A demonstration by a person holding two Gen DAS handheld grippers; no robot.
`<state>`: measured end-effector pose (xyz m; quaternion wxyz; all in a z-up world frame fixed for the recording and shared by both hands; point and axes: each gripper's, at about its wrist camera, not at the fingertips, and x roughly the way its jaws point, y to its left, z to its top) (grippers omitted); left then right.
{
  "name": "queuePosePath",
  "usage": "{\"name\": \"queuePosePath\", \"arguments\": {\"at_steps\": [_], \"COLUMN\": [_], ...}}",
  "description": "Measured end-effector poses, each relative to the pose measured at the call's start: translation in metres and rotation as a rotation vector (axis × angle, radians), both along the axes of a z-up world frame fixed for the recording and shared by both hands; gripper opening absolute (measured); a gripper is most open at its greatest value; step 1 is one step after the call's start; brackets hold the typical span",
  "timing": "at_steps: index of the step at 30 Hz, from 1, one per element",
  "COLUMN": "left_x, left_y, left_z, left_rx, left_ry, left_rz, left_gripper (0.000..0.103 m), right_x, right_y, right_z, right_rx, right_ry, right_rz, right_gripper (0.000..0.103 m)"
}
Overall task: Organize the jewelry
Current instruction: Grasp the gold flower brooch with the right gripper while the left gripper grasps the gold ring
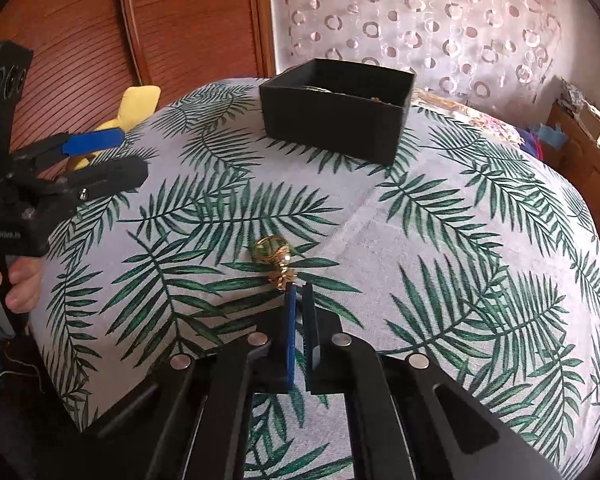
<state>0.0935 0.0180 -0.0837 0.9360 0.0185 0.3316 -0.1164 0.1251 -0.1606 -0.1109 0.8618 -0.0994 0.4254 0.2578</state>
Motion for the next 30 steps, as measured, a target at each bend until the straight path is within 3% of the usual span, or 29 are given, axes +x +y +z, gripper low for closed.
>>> {"name": "queuePosePath", "arguments": {"at_steps": [3,7,12,14,27,29,30], "left_x": [0.000,0.000,0.000,0.000,0.012,0.015,0.016], "left_y": [-0.002,-0.001,0.001,0.000,-0.056,-0.065,-0.070], "left_z": [-0.001,-0.002,-0.002,-0.002,-0.014,-0.017,-0.018], "left_rx": [0.002,0.001,-0.002,-0.005,0.035,0.043,0.046], "left_ry": [0.001,0.002,0.002,0.003,0.076,0.087,0.098], "left_rz": [-0.003,0.001,0.006,0.002,-0.159,-0.185,-0.196], "left_gripper": [0.095,0.095,0.095,0.095,0.095,0.091,0.084], "right_x": [0.000,-0.002,0.006,0.006,-0.005,-0.004,-0.004], "right_y": [0.003,0.011,0.019,0.021,-0.026,-0.034,-0.038], "right_z": [0.001,0.002,-0.002,-0.002,0.013,0.015,0.016], "right_rx": [0.011,0.009,-0.021,-0.044,0.012,0.016,0.019], "right_ry": [0.004,-0.001,-0.010,-0.025,-0.058,-0.065,-0.067], "right_rz": [0.019,0.040,0.042,0.044,-0.011,-0.025,-0.032], "right_gripper": [0.007,0.033,0.033,0.017,0.017,0.017,0.017]}}
